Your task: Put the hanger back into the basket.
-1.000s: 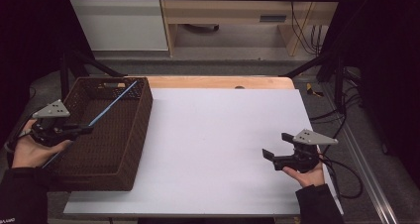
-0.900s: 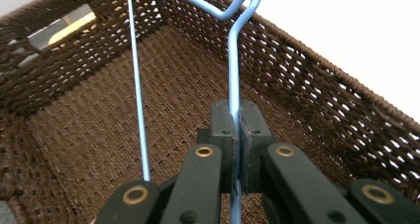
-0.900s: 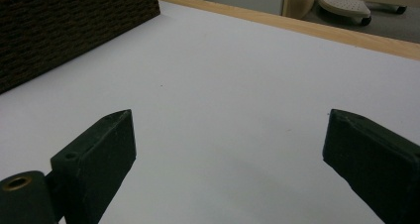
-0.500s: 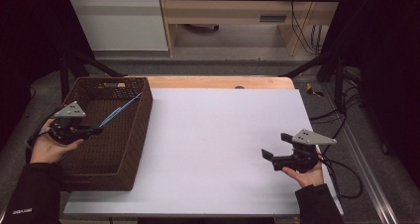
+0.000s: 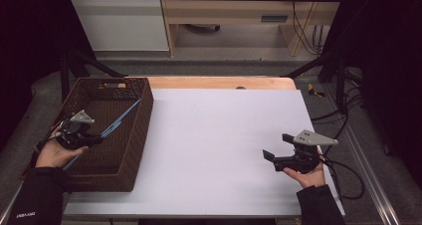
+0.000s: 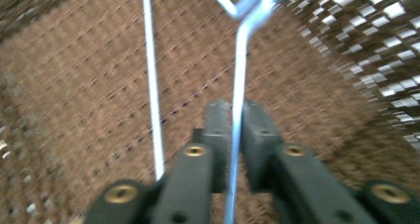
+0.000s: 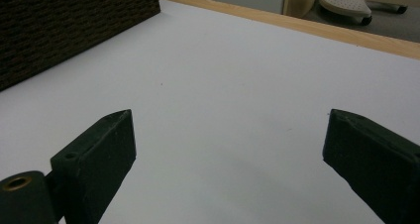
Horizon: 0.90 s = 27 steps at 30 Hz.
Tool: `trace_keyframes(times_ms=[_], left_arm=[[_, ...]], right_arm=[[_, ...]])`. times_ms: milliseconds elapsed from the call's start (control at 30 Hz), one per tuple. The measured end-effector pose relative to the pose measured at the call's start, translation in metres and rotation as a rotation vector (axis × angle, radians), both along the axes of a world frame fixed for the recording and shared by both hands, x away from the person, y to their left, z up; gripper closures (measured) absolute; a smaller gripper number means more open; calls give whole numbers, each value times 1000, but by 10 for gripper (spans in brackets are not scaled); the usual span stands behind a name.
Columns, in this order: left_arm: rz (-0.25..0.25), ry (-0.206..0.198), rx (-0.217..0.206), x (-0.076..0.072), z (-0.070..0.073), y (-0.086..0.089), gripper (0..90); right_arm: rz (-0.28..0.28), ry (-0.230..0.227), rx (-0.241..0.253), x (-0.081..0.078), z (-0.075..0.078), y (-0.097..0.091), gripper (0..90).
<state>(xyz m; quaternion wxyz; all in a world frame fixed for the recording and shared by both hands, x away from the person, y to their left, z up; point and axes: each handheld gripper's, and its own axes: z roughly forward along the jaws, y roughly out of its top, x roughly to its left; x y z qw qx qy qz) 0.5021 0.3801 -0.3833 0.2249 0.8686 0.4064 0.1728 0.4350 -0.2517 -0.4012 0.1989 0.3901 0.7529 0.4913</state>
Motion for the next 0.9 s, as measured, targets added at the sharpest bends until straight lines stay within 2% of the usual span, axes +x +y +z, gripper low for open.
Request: trace_keyframes(times_ms=[200, 267, 367, 467, 500, 533, 567, 633, 700, 800, 833, 900], left_arm=[[-7, -73, -77, -15, 20, 0, 599], [-13, -114, -95, -23, 29, -2, 561], [-14, -193, -187, -37, 41, -9, 483], [-16, -248, -274, -47, 49, -18, 413], [-18, -271, -297, -51, 51, -23, 384], [-18, -271, -297, -51, 51, -23, 368], [-37, -320, -353, -61, 55, -34, 348], [-53, -336, -408, -68, 56, -45, 317], [-57, -354, -443, -75, 56, -57, 299], [-64, -378, -451, -84, 52, -78, 281], [-73, -381, -473, -87, 49, -86, 279], [-83, -395, -485, -91, 44, -98, 274]], right_arm=[[2, -3, 4, -1, 1, -1, 65], [0, -8, 10, -1, 2, -2, 65], [-5, -9, 14, -1, 2, -3, 65], [-3, -13, 16, -1, 2, -3, 64], [-3, -14, 18, -1, 2, -3, 63], [-5, -14, 19, -1, 3, -3, 62], [-5, -18, 20, -1, 3, -3, 61], [-2, -25, 25, -2, 3, -4, 60], [-2, -30, 37, -2, 4, -4, 59], [-2, -38, 41, -3, 5, -6, 58], [-3, -38, 45, -3, 5, -6, 57], [-5, -41, 45, -3, 5, -6, 55]])
